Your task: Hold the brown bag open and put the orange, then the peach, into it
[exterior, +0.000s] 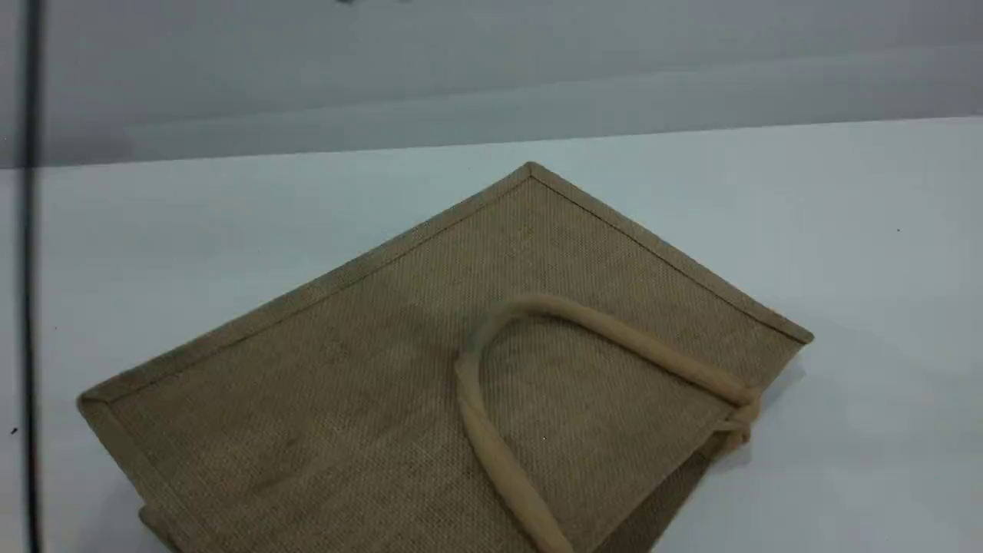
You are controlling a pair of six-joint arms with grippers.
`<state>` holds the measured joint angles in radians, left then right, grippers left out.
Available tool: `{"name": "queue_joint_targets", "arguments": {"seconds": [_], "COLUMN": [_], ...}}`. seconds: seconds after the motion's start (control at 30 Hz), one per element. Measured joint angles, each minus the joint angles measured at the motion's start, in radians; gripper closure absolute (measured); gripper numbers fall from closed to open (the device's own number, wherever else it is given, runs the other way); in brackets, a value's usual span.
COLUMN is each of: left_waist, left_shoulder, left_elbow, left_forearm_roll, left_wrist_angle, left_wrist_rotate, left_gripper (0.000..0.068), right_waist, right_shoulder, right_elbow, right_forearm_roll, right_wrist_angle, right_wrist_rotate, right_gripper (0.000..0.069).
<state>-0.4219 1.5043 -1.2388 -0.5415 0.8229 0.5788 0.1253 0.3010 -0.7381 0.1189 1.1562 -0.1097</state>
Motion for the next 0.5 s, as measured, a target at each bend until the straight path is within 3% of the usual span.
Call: {"name": "queue_joint_targets", "arguments": {"seconds": [0.23,0.5], "left_waist": [0.000,0.000], "left_shoulder": [-0.216,-0.472], "left_elbow": [0.054,0.224], "left_forearm_roll": [0.227,0.278], "left_wrist_angle": [0.124,0.130], "left_wrist_rotate": [-0.250,-0.368], "left_gripper": [0.0269,0.0269], "right_waist": [0.004,0.004], "right_shoulder": [-0.205,-0.234], "right_elbow": [0.219,0.233], "right_forearm_roll": [0.002,-0.002], "right_wrist_angle": [-0.082,-0.094], "right_wrist_rotate": [0.001,0.003], "right_gripper": [0.0246,0.0246]}}
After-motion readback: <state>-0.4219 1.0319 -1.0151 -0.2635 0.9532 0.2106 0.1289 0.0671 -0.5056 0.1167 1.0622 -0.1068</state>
